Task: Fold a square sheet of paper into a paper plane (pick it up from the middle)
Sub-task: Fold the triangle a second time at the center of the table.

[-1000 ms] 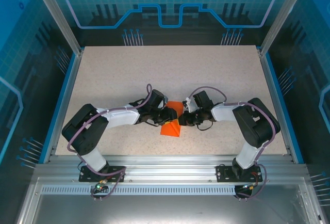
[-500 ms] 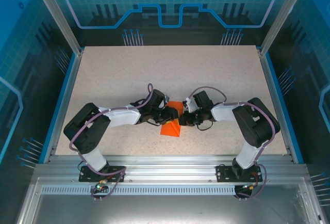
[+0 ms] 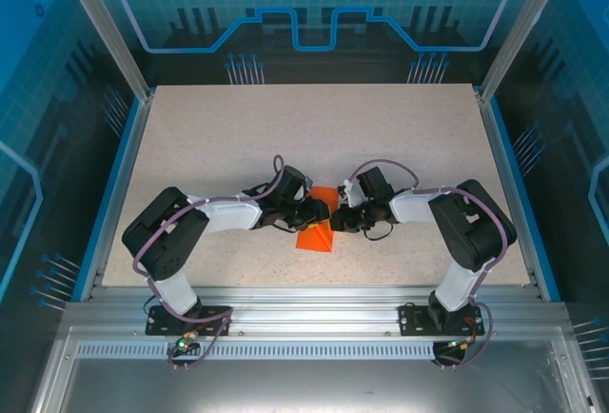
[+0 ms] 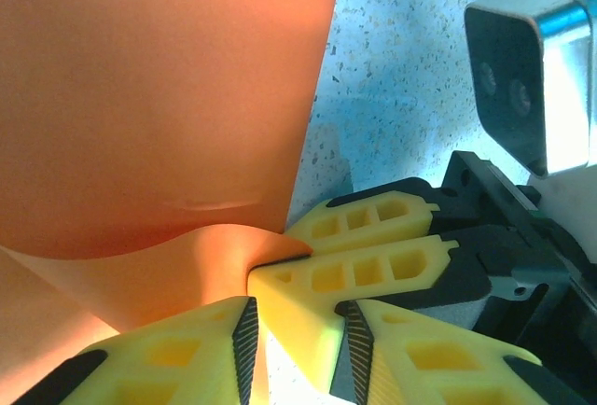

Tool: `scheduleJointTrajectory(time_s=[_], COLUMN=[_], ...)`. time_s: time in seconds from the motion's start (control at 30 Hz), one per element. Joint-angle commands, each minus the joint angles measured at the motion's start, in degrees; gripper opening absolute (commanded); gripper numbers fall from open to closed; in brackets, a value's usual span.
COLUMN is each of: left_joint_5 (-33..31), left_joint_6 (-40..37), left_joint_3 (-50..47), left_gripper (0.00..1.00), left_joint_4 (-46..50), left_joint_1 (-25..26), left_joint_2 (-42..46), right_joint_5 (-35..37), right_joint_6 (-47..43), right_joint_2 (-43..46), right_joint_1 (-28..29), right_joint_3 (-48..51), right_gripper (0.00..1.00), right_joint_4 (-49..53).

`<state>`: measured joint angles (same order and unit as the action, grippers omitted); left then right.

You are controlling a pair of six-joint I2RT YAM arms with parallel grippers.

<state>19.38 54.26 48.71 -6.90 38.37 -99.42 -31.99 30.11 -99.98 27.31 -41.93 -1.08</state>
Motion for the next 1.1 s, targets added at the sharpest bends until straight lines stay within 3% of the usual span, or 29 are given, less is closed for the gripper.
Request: scheduleJointTrajectory(time_s=[0.0,0.17,0.27,1.07], left_joint_5=[-2.1,-3.1,-2.9,-3.3], left_joint_6=[1.2,1.6,1.8,2.6], left_joint_3=[-1.6,-3.3,-3.7,-3.2], left_gripper=[0.29,0.15,0.0,0.0], left_joint_4=[-0.7,-2.4,-3.2,-2.5], left_joint_1=[0.4,0.3,0.3,0.3], left_joint_2=[-1.3,1.3,1.9,-2.5], right_joint_5=[0.5,0.5,0.6,0.4], right_joint_6=[-1.3,-1.3,-1.3,-1.3], right_joint_2=[-1.3,-1.4,-1.6,-2.1], right_joint_1=[-0.8,-0.8,-0.8,-0.9], right_joint_3=[-0.7,-0.8,-0.8,-1.1], right_gripper=[0.11,0.11,0.11,0.11], right_joint_4=[0.3,0.4,0.4,0.2])
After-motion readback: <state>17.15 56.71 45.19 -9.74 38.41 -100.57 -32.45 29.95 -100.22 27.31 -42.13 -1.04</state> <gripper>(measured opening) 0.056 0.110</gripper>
